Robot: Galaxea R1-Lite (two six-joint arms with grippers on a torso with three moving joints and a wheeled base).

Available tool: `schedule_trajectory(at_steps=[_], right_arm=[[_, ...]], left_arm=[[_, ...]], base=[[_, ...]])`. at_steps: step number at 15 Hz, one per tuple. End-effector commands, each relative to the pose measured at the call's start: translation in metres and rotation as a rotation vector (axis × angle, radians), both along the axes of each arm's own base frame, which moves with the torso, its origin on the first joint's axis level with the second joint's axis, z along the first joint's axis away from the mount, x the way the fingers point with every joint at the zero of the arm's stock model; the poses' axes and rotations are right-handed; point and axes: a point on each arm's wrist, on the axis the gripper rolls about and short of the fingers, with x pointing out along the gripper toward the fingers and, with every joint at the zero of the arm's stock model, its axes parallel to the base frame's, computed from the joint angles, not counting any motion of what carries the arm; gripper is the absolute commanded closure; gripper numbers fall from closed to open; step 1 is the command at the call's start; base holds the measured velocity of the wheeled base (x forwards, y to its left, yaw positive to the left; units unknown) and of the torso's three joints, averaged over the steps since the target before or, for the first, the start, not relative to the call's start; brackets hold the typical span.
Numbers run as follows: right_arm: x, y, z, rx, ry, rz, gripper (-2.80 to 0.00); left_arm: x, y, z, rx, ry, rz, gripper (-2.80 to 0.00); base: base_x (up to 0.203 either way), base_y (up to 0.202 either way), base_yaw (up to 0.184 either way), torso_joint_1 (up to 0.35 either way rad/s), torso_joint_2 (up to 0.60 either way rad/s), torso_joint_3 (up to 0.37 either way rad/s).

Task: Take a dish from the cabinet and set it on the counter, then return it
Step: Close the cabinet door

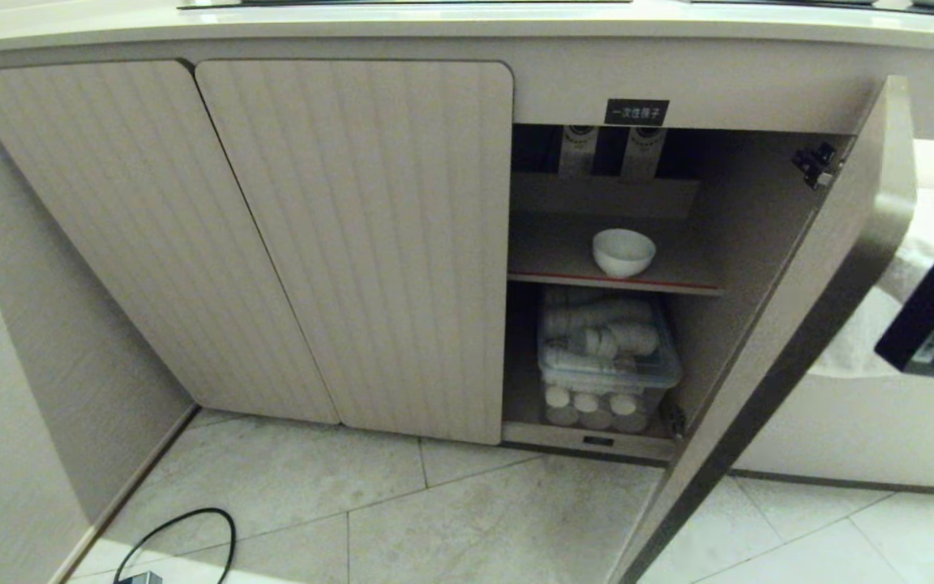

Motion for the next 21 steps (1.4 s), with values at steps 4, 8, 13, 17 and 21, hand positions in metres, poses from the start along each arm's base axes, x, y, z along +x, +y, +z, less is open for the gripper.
schedule_trajectory(at_steps=[4,8,13,17,21], right_arm=[[0.028,0.042,-0.008,-0.030,0.020,-0.007,0.00],[0.046,0.070,-0.008,-0.031,0.021,-0.008,0.00],[0.068,0.103,-0.009,-0.023,0.014,-0.010,0.00],[0.085,0.122,0.000,-0.005,-0.003,-0.023,0.00],[0.110,0.134,-0.007,-0.018,0.003,-0.062,0.00]], left_arm=[[0.000,0.000,0.000,-0.001,-0.001,0.000,0.00],[0.000,0.000,0.000,-0.001,0.000,-0.001,0.00],[0.000,0.000,0.000,-0.001,0.000,0.000,0.00],[0.000,0.000,0.000,-0.001,0.000,0.000,0.00],[0.000,0.000,0.000,-0.001,-0.001,0.000,0.00]], base=[[0.000,0.000,0.000,0.000,0.00,0.000],[0.000,0.000,0.000,0.000,0.00,0.000],[0.000,0.000,0.000,0.000,0.00,0.000],[0.000,0.000,0.000,0.000,0.00,0.000],[0.000,0.000,0.000,0.000,0.00,0.000]])
